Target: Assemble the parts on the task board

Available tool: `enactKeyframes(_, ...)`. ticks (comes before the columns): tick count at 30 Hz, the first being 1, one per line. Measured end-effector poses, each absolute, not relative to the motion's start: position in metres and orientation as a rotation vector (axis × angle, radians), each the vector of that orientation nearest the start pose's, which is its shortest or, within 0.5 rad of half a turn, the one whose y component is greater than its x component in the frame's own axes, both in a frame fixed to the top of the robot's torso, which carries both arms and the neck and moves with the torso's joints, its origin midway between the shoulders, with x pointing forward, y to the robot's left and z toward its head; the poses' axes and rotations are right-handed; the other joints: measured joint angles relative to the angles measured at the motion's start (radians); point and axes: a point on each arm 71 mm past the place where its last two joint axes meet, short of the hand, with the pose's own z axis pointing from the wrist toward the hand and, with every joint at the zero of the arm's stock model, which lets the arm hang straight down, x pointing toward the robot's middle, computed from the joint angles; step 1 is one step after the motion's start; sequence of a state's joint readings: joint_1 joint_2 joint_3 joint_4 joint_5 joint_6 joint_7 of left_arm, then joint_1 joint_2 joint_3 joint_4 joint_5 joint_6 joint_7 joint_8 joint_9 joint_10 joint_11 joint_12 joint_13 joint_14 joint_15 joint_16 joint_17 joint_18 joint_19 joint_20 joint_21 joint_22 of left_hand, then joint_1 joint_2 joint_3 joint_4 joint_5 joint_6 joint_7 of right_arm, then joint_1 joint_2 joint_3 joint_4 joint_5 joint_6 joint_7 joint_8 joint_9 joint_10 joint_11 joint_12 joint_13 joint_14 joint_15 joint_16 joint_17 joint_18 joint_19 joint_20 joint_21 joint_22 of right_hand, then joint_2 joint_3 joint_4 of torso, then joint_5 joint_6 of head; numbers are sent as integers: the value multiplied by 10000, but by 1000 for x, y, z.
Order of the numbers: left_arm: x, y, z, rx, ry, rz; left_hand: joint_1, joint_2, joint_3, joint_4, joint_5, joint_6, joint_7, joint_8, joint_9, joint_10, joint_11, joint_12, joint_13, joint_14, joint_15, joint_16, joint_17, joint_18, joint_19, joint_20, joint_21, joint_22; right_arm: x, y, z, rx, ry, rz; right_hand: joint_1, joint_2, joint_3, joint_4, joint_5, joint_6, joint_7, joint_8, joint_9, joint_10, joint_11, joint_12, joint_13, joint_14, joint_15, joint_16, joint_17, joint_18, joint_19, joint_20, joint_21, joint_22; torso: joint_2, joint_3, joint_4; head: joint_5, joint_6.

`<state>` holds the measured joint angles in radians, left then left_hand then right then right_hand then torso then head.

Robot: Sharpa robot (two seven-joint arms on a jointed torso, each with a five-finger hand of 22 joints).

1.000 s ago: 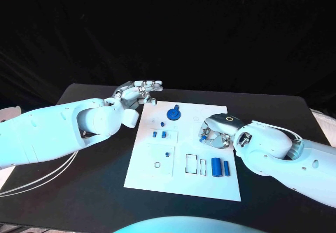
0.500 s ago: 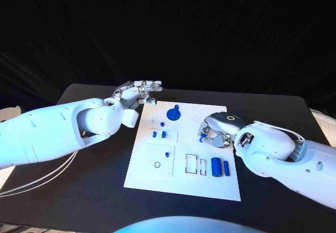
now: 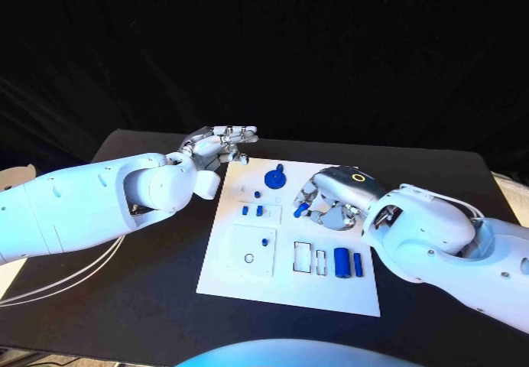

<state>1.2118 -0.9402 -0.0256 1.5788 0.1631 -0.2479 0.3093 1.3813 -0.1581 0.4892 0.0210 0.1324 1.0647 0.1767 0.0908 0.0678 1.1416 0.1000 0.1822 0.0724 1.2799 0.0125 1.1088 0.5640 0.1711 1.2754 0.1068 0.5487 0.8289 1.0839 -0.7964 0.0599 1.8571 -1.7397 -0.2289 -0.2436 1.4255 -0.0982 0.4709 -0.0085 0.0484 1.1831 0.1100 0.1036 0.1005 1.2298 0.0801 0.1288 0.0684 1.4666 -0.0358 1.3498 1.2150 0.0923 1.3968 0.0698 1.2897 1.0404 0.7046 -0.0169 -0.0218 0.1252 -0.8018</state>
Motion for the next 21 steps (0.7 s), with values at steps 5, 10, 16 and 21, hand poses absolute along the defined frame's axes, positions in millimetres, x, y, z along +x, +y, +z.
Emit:
enactKeyframes(5, 482, 238, -172, -13401, 14279, -15792, 0, 0, 0, 0, 0, 0, 0, 0, 0, 0, 0, 0, 0, 0, 0, 0, 0, 0, 0, 0, 0, 0, 377, -56, -174, -4862, 15924, 9191, 0, 0, 15, -16, 0, -7, 6, -13, 4, 0, 0, -26, -4, 0, 0, 0, 0, 0, 0, 0, 0, -1, 1, 5, 12, 61, -35)
enactKeyframes(10, 482, 237, -172, -13392, 14298, -15820, 0, 0, 0, 0, 0, 0, 0, 0, 0, 0, 0, 43, -10, 0, 0, 0, 1, -1, 0, 0, -48, 0, 369, -36, -189, -5047, 16149, 9780, 0, 0, 85, -27, -1, -42, 41, -47, 5, 0, 0, -61, -12, 0, 0, 0, -1, 0, 0, 0, 0, -14, 1, -5, 25, 99, -72)
enactKeyframes(16, 482, 237, -172, -13386, 14312, -15842, 0, 0, 0, 0, 0, 0, 0, 0, 0, 0, 0, 69, -9, 0, 0, 0, 1, 0, 0, 0, -48, 1, 367, -23, -208, -5164, 16534, 10008, 0, -1, 99, -40, -3, -43, 40, -78, 3, 0, 0, -81, -20, 0, 1, 0, -2, 0, -1, 0, 0, -14, 4, -6, 26, 160, -103)
enactKeyframes(21, 482, 236, -172, -13383, 14319, -15852, 0, 0, 0, 0, 0, 0, 0, 0, 0, 0, 0, 69, -9, 0, 0, 0, 1, -1, 0, 0, -48, 1, 367, -18, -219, -5302, 16812, 10026, 1, -1, 126, -68, -10, -44, 40, -93, 2, 32, 32, -113, -19, 0, 1, 0, -3, 0, 0, 0, 0, -14, 4, -6, 33, 192, -126)
